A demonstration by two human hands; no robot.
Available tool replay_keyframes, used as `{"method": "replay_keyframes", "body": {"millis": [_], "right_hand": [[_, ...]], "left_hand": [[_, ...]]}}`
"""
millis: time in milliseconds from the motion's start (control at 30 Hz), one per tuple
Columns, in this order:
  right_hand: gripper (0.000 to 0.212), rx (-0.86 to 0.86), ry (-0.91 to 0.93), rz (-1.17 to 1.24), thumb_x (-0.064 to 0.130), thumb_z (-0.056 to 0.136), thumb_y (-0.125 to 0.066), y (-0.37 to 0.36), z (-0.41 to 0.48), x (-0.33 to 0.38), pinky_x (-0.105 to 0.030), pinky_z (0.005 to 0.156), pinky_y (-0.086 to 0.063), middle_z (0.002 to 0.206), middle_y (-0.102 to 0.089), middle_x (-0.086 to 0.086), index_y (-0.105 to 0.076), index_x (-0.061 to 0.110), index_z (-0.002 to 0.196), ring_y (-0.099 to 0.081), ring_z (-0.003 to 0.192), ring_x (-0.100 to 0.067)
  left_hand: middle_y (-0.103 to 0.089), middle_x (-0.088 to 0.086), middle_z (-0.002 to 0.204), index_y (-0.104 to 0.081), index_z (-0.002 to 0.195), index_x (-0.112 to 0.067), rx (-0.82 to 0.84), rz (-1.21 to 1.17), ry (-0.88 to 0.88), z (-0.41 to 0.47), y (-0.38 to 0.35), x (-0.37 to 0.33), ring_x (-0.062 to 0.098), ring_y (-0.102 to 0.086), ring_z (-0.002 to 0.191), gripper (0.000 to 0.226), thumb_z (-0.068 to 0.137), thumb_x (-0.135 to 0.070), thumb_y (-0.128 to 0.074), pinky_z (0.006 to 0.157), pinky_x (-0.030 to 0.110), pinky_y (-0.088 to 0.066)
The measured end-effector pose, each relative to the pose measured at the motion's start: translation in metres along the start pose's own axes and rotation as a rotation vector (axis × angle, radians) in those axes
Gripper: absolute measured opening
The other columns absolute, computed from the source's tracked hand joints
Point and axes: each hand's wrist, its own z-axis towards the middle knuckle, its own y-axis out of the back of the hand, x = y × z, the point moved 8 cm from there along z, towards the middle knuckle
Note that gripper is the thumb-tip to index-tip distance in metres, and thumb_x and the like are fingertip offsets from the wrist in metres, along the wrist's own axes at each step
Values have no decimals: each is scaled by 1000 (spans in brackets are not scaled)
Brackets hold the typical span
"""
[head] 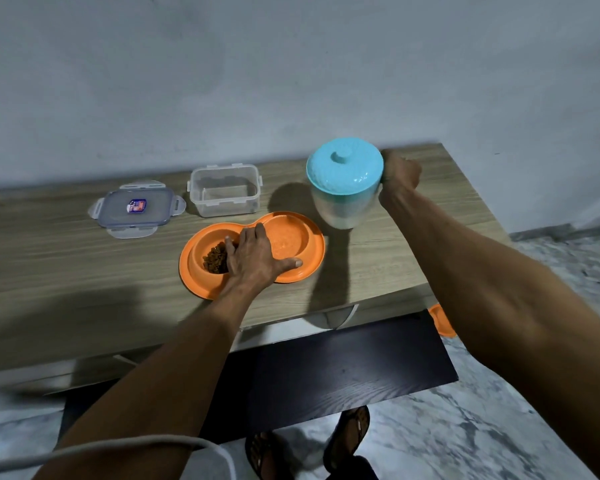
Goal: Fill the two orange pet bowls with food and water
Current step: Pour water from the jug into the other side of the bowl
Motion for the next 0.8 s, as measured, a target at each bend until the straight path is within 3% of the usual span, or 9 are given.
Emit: {"method": "replay_keyframes", "body": {"millis": [233,600,800], "right_hand": [[2,36,-63,99,9,66,-66,-19,20,-10,-23,49,-42,63,-67,1,-65,9,66,-58,55,-16],[10,69,-91,102,9,63,-69,-27,38,-28,-26,52,-44,57,-66,3,-61,11,57,-58,54,-17],[13,58,-100,77,16,60,-69,-24,36,-31,-25,48,-42,67,-65,0,-64,10,71,-55,57,-17]], "left_hand": [[-34,14,153,-21,152,-9,-10,1,7,1,-1,2,30,-28,144,112,70,-71,-67,119,57,-9],[-33,12,153,-20,152,-11,-31,-26,8,1,-4,4,30,-28,145,112,70,-71,-67,119,54,-6],[-33,13,153,-21,152,-10,-20,-25,14,1,-4,3,29,-26,145,113,70,-71,-67,119,55,-5]]}}
